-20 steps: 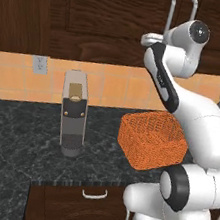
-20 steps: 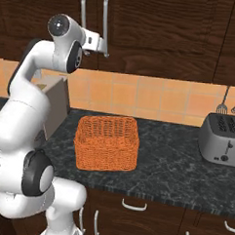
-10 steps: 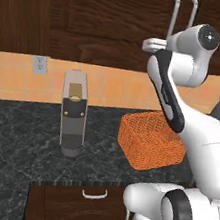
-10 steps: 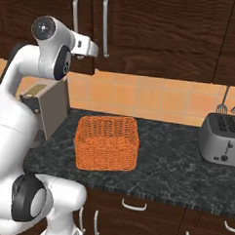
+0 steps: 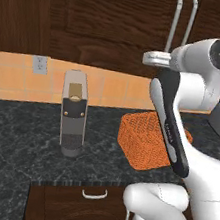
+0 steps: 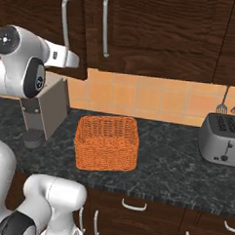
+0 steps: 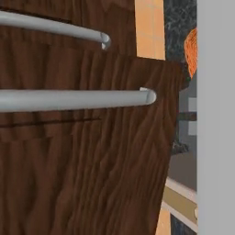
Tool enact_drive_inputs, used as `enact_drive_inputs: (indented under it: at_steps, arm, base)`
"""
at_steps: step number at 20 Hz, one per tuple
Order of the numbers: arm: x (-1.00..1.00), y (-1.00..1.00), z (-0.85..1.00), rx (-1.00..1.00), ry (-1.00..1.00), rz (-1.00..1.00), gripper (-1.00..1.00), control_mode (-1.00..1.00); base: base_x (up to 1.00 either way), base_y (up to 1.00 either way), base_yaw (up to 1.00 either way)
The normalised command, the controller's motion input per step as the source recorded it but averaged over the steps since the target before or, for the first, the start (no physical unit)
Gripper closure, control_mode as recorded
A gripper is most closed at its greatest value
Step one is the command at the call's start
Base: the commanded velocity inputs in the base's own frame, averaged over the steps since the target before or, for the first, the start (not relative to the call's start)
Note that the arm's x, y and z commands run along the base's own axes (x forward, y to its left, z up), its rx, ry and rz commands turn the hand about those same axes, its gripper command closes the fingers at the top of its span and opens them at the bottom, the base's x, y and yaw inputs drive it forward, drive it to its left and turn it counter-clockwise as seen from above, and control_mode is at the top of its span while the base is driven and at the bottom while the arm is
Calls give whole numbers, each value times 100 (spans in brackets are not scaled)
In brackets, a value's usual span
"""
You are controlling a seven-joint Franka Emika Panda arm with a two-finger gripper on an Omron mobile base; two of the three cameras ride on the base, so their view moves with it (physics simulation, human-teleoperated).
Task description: Open the cabinet, pick up the bread from the cabinet and place it in the basket. Then move the basket to the dining counter.
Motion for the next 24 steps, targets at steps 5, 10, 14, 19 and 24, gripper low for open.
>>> enact_drive_inputs:
  at_steps: [5, 10, 14, 19, 24]
  arm:
    - [-73, -36, 23, 15, 0, -1, -100, -100]
    - [21, -100, 11, 41, 3, 0, -100, -100]
    - [74, -96, -2, 52, 14, 0, -100, -100]
    - [87, -14, -4, 37, 21, 0, -100, -100]
    - [53, 13, 3, 24, 36, 0, -100, -100]
  base:
    - [0, 0, 0]
    - [0, 0, 0]
    - [0, 0, 0]
    - [0, 0, 0]
    - [0, 0, 0]
